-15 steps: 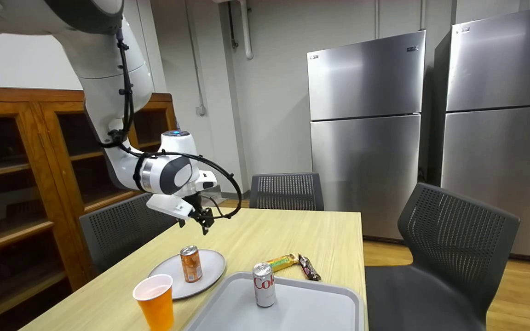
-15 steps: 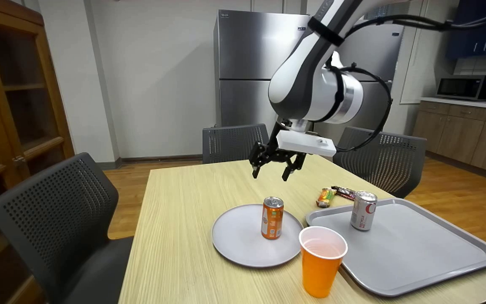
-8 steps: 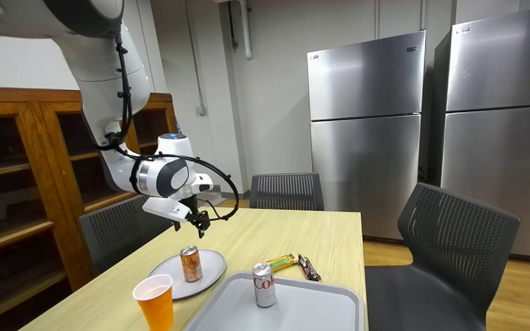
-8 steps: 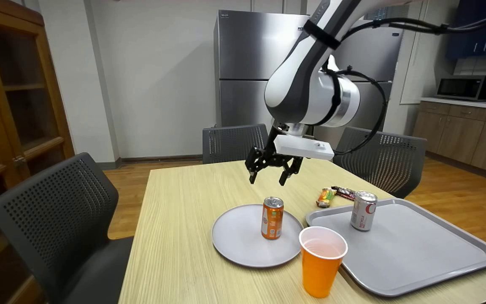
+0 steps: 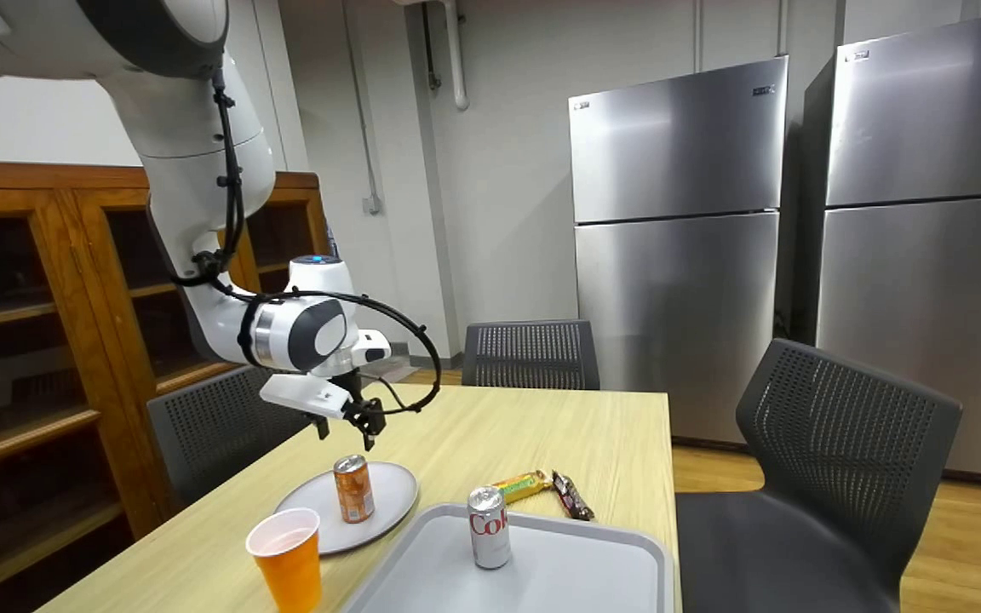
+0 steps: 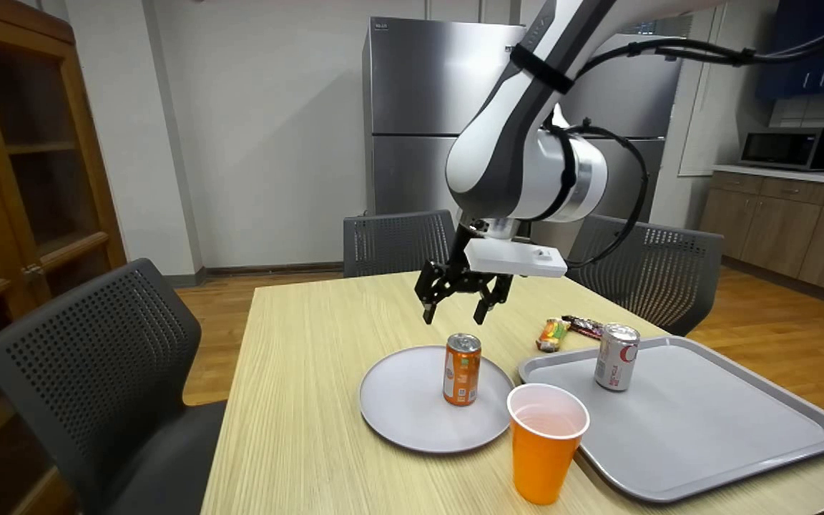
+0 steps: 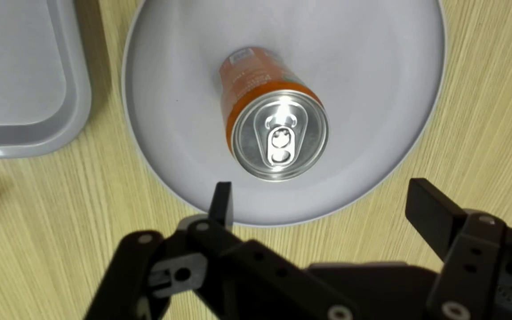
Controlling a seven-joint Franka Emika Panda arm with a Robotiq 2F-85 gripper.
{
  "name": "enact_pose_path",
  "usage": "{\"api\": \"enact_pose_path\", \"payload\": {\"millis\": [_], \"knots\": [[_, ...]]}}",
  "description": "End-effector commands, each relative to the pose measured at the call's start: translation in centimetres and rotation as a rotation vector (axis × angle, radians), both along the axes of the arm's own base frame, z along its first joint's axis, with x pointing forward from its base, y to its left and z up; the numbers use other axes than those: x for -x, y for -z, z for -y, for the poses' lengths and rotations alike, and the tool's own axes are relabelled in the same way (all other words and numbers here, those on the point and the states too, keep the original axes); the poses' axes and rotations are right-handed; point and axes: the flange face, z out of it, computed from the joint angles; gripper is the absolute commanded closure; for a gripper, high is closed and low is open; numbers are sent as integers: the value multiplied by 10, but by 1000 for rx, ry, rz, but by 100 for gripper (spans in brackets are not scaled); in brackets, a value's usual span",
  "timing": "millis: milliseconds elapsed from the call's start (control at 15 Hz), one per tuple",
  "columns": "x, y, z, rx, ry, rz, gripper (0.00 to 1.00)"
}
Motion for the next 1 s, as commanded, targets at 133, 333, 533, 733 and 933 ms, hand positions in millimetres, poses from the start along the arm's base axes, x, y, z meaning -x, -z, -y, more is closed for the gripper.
{"api": "enact_pose_path", "payload": {"millis": [133, 333, 533, 733, 933], "knots": [[-1, -2, 5, 26, -46, -32, 0], [1, 1, 6, 36, -61, -51, 0], [3, 5, 6, 45, -78, -65, 0], [4, 8, 5, 56, -94, -75, 0], [7, 14, 2, 70, -117, -86, 0]]}}
